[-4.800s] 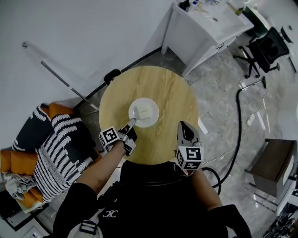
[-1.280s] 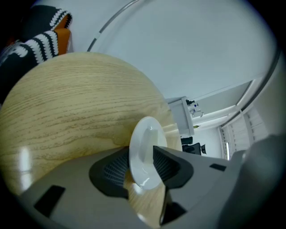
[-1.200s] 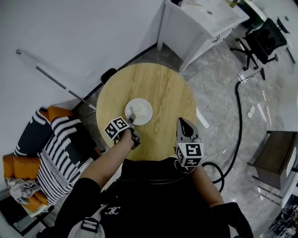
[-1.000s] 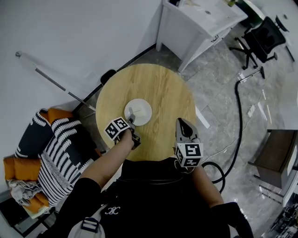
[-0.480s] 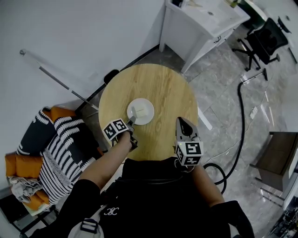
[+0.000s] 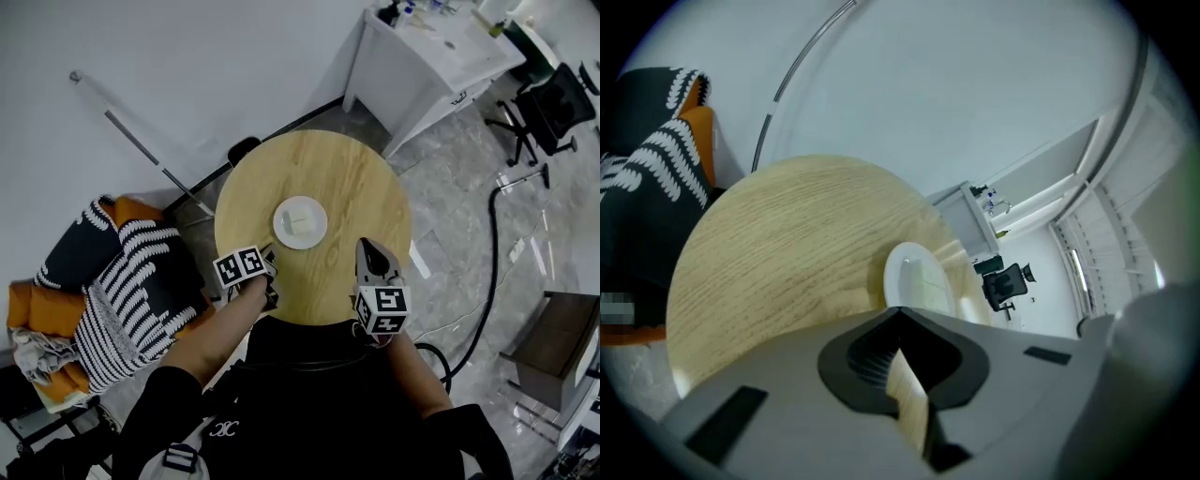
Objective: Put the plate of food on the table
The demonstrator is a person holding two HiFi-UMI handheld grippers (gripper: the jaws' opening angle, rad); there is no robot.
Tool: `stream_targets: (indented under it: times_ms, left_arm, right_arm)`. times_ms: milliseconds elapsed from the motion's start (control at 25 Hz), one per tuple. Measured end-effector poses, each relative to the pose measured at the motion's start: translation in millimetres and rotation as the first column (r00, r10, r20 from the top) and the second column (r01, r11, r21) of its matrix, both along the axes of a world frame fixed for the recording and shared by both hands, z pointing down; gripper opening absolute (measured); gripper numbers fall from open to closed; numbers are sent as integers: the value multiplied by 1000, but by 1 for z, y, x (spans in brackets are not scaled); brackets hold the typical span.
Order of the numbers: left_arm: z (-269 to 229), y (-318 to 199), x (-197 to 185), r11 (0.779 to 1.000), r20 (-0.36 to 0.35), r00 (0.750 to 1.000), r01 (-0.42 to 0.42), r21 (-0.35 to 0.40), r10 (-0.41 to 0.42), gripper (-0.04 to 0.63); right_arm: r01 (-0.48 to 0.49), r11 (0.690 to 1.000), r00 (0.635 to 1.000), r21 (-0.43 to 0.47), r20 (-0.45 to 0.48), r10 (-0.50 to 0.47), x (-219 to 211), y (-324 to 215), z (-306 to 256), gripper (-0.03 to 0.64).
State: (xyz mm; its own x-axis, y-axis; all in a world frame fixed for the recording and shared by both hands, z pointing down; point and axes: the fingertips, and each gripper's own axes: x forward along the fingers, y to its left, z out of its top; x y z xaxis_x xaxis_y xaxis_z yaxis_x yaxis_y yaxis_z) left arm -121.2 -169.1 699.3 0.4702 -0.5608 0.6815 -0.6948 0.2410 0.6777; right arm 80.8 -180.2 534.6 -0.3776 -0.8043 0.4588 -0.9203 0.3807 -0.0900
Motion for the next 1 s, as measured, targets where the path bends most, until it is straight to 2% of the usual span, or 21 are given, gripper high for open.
stream_targets:
  times_ms: [120,280,400,480,640,760,840,1000]
  left_arm:
    - [-20,-7,-4,991,54,997,-61,121,54,8]
    - [-46,-9,-3,948,156,977,-183,262,145,8]
    - [-63,-12,-5,914,208,964,-231,333,168,8]
    - [-76,-13,-3,874,270,941,-299,383,204,8]
    - [-102,-9,8,755,429,862,-466,461,270,8]
    - [-121,-7,17,694,504,820,-529,489,270,8]
    - [-134,-6,24,668,516,814,-543,509,268,8]
    - [-151,-4,35,658,482,835,-523,541,266,8]
  right_arm:
    - [25,1000,1000,5,1,-25,-11,-2,-2,8]
    - [55,998,998,6,-1,-55,-22,-1,-2,8]
    - [73,997,997,18,-2,-73,-32,-3,-5,8]
    - [70,997,998,30,-3,-70,-36,-5,-8,8]
    - [37,998,999,48,-2,-37,-36,-10,-11,8]
    - [31,998,999,62,8,-31,-37,-13,-13,8]
    - [34,997,999,72,6,-34,-40,-14,-15,8]
    - [44,994,999,98,-16,-43,-47,-15,-17,8]
